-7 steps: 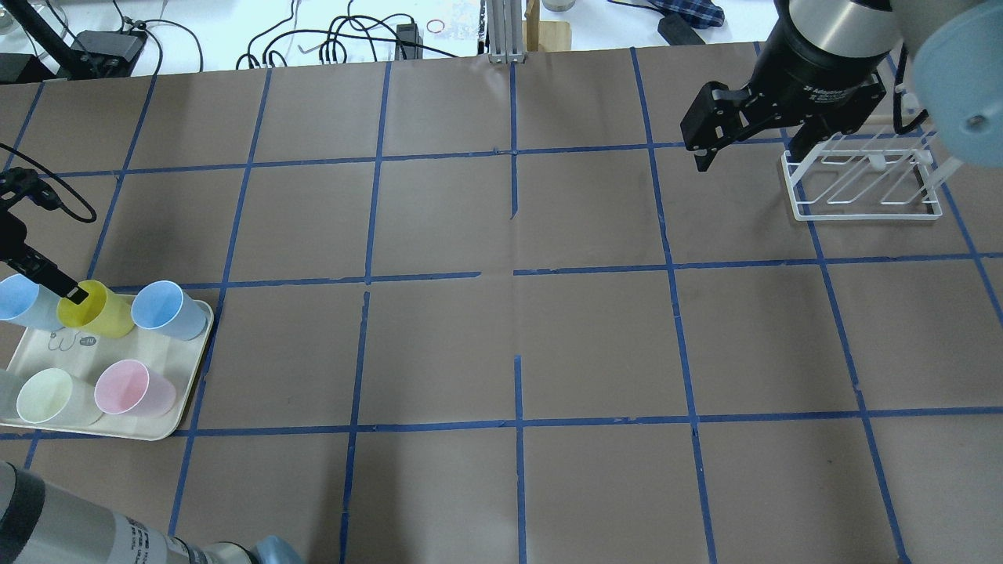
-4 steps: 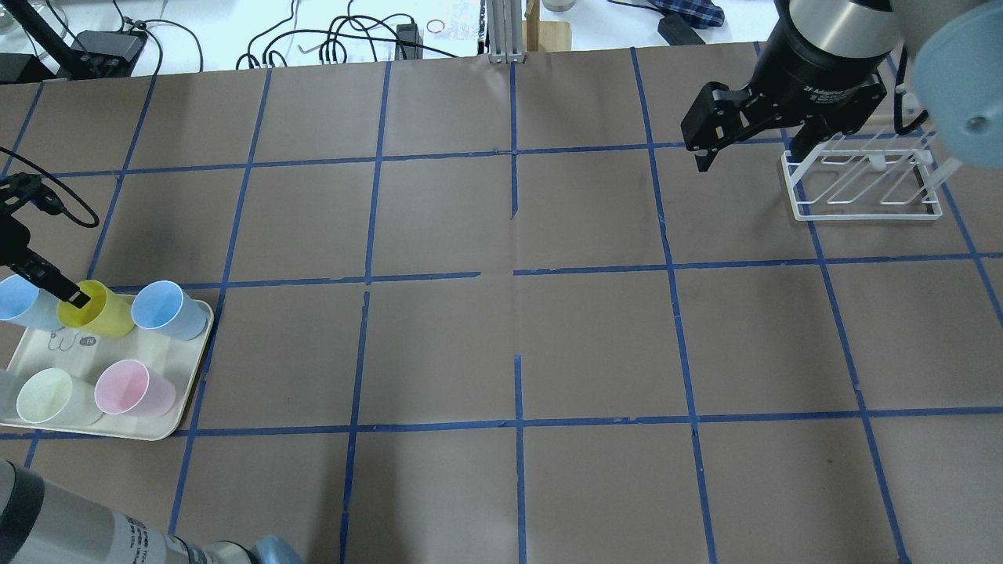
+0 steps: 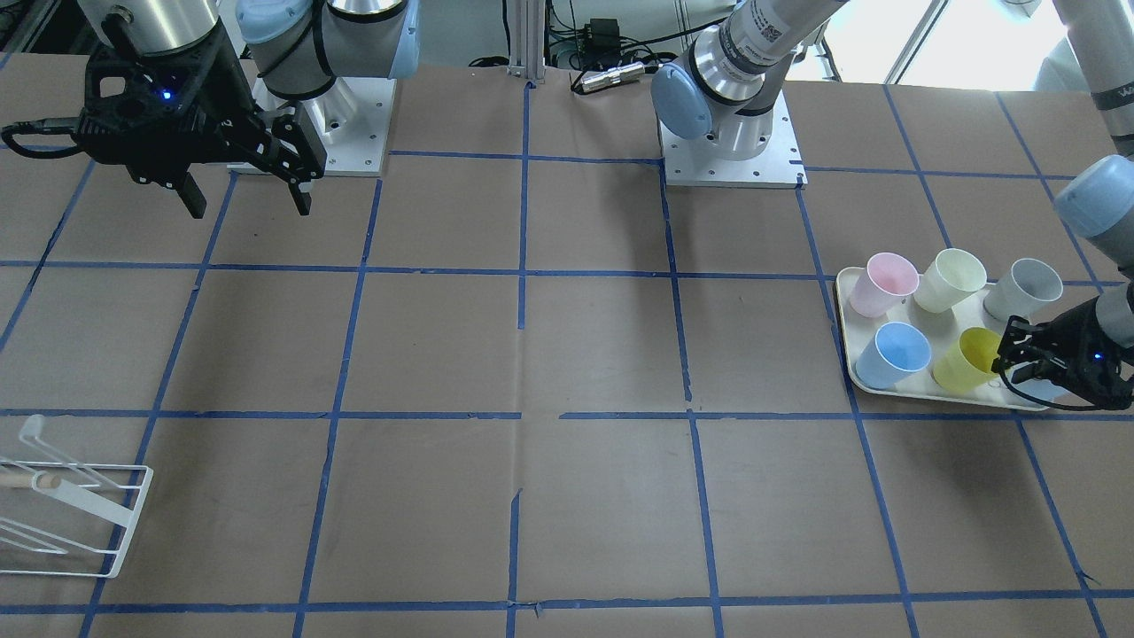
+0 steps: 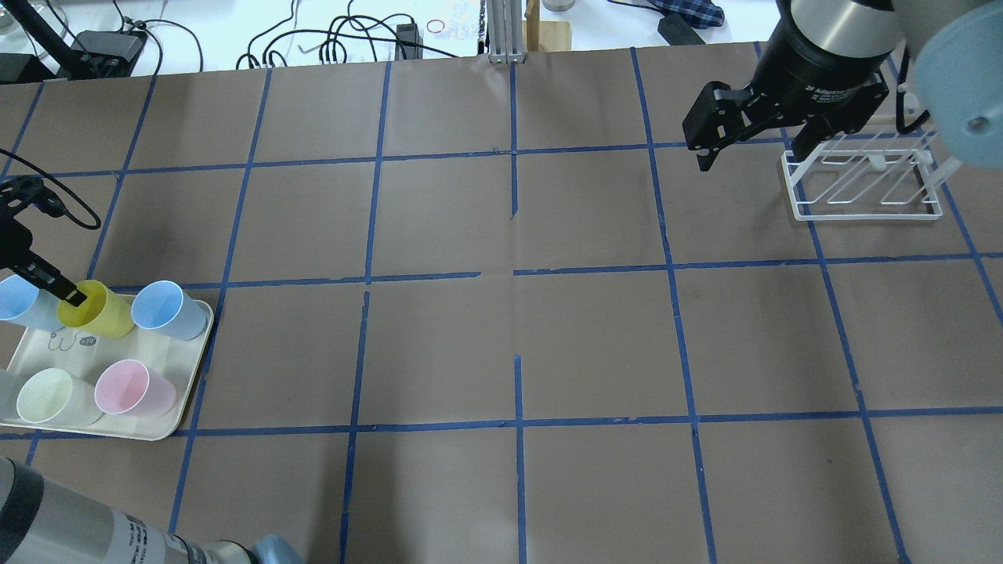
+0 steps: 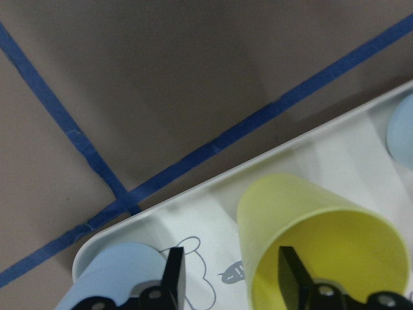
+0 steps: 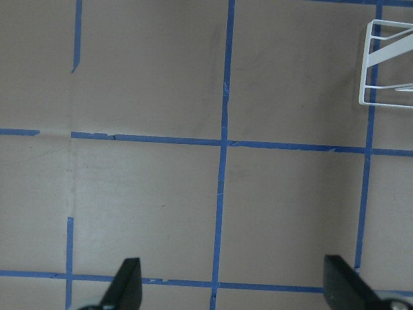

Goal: Transfer IKEA cup to right arm and place on rack

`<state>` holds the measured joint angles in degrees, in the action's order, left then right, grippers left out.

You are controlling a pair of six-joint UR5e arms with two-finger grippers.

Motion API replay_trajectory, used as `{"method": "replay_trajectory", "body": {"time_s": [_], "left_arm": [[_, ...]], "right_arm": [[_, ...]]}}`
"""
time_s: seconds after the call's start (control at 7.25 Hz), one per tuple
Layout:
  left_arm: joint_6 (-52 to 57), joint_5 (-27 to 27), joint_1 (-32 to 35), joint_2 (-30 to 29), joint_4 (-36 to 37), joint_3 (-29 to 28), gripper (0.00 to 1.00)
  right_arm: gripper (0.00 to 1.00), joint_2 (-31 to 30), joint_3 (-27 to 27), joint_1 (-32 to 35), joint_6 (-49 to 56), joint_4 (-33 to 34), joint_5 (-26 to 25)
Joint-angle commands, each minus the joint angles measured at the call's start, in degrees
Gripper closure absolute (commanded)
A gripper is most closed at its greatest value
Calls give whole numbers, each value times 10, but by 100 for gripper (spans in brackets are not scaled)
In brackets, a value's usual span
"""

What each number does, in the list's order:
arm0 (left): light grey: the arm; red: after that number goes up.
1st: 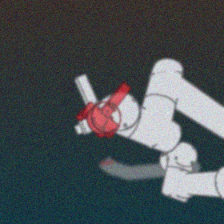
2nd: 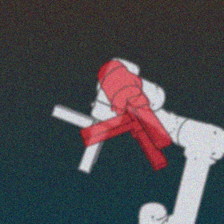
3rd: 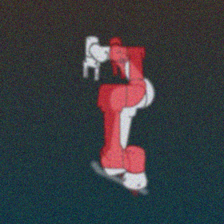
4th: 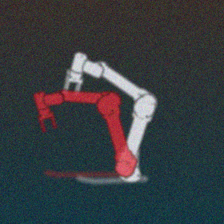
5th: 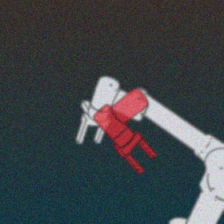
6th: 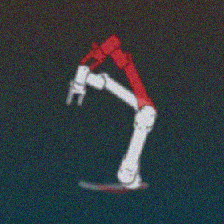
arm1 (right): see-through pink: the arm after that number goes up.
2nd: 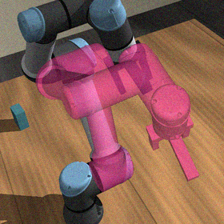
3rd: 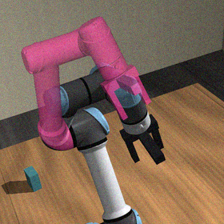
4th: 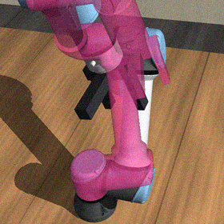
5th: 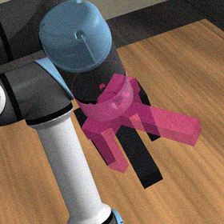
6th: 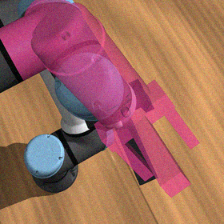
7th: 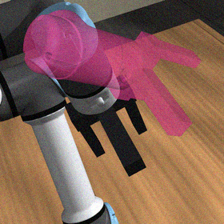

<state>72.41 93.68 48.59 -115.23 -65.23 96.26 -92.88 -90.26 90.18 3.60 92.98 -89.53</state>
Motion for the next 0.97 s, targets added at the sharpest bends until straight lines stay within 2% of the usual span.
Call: {"method": "replay_trajectory", "body": {"time_s": [0.0, 0.28, 0.41, 0.55, 0.69, 0.83], "left_arm": [[-5, 0, 0, 2, -7, 1, 100], [-3, -1, -1, 11, -14, -17, 100], [-3, -4, 2, 21, -45, -41, 100], [-3, -10, 8, 32, -119, -93, 100], [-4, -70, 13, 42, -247, -142, 100], [6, -92, 41, 52, -345, -181, 100]], "right_arm": [[0, 2, 1, 0, 1, 1, 2], [0, 2, 1, -10, 5, -1, 7], [0, 0, 1, -22, 11, -3, 8], [0, -5, 0, -31, 39, -12, 9], [0, -12, 0, -52, 69, -26, 14], [0, -22, -1, -87, 129, -56, 38]]}}
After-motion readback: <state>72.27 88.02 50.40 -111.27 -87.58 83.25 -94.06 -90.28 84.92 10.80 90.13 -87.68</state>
